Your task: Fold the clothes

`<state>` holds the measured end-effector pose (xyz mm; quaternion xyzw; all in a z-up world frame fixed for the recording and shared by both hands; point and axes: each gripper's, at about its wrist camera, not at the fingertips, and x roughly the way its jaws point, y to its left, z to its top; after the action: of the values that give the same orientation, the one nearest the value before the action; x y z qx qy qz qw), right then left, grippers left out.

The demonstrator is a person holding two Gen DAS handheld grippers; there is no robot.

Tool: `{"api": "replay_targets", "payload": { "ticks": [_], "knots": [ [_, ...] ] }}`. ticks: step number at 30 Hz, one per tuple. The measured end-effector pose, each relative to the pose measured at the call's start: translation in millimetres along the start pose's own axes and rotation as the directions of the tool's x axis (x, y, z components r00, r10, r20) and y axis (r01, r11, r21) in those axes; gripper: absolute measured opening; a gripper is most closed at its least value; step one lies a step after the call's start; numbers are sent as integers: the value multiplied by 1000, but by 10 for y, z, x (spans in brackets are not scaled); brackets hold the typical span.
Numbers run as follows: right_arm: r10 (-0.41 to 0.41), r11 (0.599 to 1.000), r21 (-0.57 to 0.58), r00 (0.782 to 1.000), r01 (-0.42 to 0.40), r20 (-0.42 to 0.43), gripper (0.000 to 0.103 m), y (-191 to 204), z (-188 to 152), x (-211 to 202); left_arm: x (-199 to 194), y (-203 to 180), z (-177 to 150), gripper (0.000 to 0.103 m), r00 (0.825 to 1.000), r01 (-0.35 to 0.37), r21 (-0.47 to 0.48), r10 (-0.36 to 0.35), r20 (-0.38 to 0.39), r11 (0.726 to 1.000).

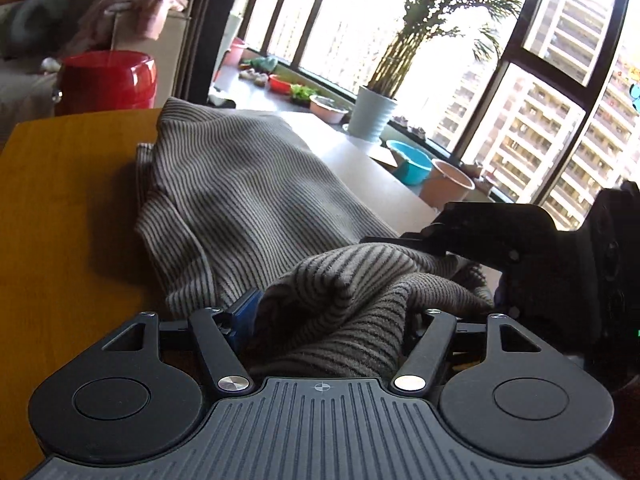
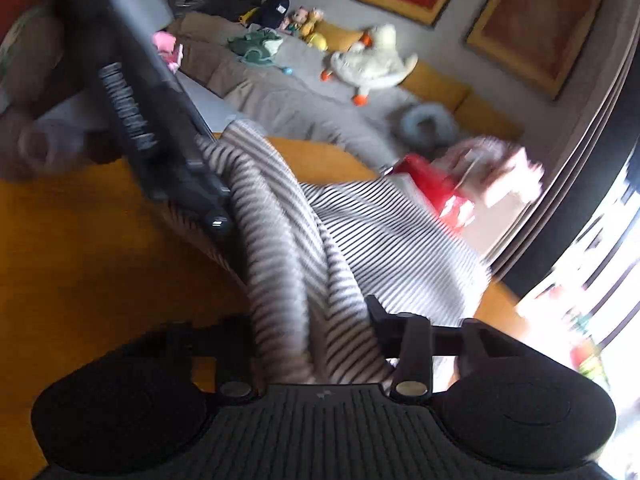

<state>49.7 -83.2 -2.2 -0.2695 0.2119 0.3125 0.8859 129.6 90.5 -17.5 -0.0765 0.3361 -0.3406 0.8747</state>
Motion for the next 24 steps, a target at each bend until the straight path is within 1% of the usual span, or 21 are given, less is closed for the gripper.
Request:
{"api": "replay_targets", "payload": {
  "ticks": [2, 3, 5, 6, 8, 9, 10, 12, 15, 16, 17, 18, 20, 22, 24],
  "knots": [
    [39, 998, 50, 999, -38, -16, 30, -67, -10, -87, -22, 1, 98, 87, 1000, 5, 2, -5, 21, 1000],
    [64, 995, 79, 998, -62, -22, 30, -96, -19, -140, -34, 1, 147, 96, 999, 8, 4, -8, 31, 1000],
    [125, 985, 122, 992, -120, -36, 30, -129, -31, -249, -56, 1, 245, 96, 999, 13, 6, -13, 52, 1000],
    [147, 982, 125, 988, -141, -42, 30, -125, -33, -295, -67, 2, 293, 96, 998, 15, 7, -16, 63, 1000],
    [184, 978, 113, 981, -177, -57, 29, -80, -23, -404, -90, 2, 391, 90, 996, 20, 10, -21, 83, 1000],
    [207, 974, 111, 976, -199, -64, 29, -65, -10, -475, -101, 3, 440, 82, 995, 23, 11, -24, 94, 1000],
    [223, 971, 108, 972, -214, -70, 29, -65, 0, -548, -112, 3, 489, 78, 994, 25, 13, -26, 104, 1000],
    [249, 965, 103, 965, -240, -79, 29, -73, 15, -692, -101, 12, 584, 74, 993, 30, 14, -32, 118, 999],
    [255, 963, 106, 964, -246, -76, 29, -132, 90, -882, 310, 179, 621, 69, 999, 26, -30, -25, 41, 999],
    [256, 963, 108, 964, -247, -75, 29, -153, 117, -944, 424, 256, 599, 66, 1000, 22, -54, -21, 13, 998],
    [257, 962, 115, 964, -248, -63, 29, -199, 169, -1009, 520, 335, 573, 64, 1000, 23, -80, -24, -9, 997],
    [250, 962, 121, 967, -243, -42, 29, -267, 247, -1062, 551, 422, 531, 61, 999, 44, -115, -45, -11, 992],
    [232, 963, 141, 973, -232, 17, 29, -474, 405, -1149, 606, 593, 453, 60, 996, 88, -186, -92, -11, 979],
    [217, 961, 161, 973, -226, 76, 29, -730, 528, -1108, 600, 742, 423, 61, 988, 152, -254, -154, 10, 955],
    [219, 949, 208, 970, -236, 104, 29, -1021, 574, -870, 597, 885, 390, 62, 976, 213, -319, -214, 34, 924]
  ]
}}
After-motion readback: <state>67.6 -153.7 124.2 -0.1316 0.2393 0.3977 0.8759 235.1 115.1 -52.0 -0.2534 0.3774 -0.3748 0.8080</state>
